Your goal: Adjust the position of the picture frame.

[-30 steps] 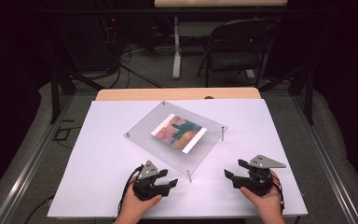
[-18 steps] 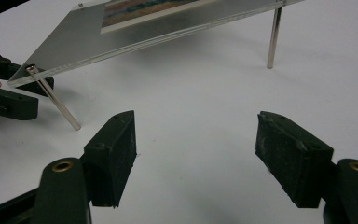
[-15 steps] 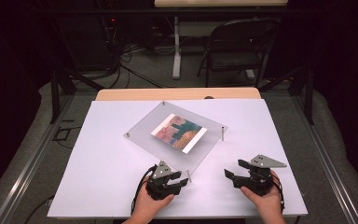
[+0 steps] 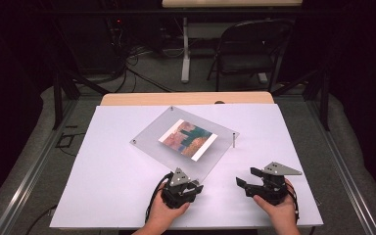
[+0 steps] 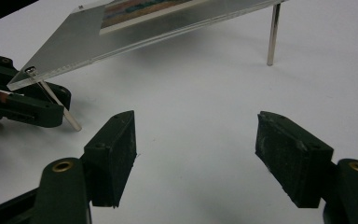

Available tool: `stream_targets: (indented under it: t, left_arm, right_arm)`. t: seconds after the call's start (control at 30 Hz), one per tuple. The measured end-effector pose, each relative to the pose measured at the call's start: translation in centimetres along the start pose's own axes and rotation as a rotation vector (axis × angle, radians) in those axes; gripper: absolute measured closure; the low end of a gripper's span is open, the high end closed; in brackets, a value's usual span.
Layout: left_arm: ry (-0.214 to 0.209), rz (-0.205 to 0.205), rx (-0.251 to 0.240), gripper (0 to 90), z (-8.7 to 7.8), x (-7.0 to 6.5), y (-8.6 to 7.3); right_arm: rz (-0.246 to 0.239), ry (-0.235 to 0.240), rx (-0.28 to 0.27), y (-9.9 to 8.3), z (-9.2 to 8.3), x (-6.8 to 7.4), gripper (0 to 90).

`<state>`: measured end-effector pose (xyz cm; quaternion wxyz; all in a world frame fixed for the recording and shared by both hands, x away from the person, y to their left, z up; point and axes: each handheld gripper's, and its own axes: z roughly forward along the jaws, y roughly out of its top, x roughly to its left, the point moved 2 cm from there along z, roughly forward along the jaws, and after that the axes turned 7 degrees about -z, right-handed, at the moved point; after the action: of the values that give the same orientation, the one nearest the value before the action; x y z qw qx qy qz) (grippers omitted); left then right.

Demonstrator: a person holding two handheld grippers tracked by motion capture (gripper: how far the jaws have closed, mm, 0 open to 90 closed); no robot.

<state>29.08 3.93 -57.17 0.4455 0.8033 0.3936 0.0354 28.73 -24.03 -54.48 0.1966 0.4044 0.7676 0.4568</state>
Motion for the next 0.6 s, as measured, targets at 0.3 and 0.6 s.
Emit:
stream_targets:
  t: [0.3, 0.6]
  left_arm:
    - [0.015, -0.021, 0.001, 81.6, 0.87, -0.09, 0.31]
    - [-0.002, -0.031, 0.001, 84.6, 0.87, -0.05, 0.34]
  right_arm:
    - [0.012, 0.003, -0.009, -0.06, -0.01, -0.21, 28.6]
    - [0.007, 0.007, -0.013, -0.06, -0.01, -0.22, 31.3]
